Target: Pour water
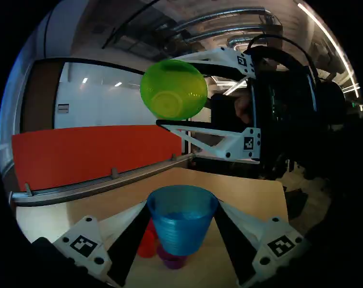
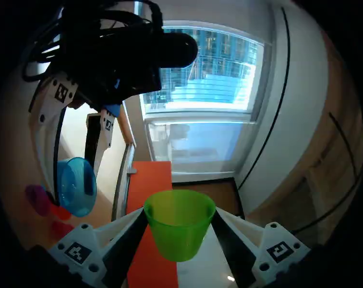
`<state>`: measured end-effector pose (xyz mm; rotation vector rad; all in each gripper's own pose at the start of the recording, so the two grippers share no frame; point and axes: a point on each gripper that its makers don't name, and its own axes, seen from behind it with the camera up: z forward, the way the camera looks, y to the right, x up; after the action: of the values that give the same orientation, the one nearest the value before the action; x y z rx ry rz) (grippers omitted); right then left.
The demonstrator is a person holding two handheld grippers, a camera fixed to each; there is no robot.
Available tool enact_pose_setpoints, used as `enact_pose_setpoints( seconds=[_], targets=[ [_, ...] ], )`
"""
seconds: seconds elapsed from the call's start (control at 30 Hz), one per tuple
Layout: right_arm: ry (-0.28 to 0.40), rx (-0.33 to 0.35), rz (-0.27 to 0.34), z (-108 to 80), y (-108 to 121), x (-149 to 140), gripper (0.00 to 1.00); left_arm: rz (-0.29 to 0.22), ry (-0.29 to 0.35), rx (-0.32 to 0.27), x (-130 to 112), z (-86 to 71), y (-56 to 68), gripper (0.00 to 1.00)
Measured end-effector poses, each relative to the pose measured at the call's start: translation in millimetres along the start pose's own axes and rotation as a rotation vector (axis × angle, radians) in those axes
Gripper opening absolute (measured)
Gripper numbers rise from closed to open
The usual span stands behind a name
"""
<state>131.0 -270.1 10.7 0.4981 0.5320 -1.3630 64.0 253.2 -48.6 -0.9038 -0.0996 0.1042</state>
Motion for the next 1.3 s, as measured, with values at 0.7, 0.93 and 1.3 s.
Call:
enact_pose_setpoints(
  seconds=[0.7,0.93,1.3],
  targets=[
    [-0.018,0.024,0.696,-14.5,-14,-8,0.91,0.011,-0.012,0.000,-1,2.2,-1.4,0.87],
    [-0.027,0.047,0.956,-18.0,-19,-9,0.91,0.018,-0.018,0.005,0,2.2,-3.1,0.87],
    [-0.018,0.090,1.258,-24.1,-23,-16,0.91,0.026,-0.030,0.016,0,1.3,-10.1,0.87]
  ],
)
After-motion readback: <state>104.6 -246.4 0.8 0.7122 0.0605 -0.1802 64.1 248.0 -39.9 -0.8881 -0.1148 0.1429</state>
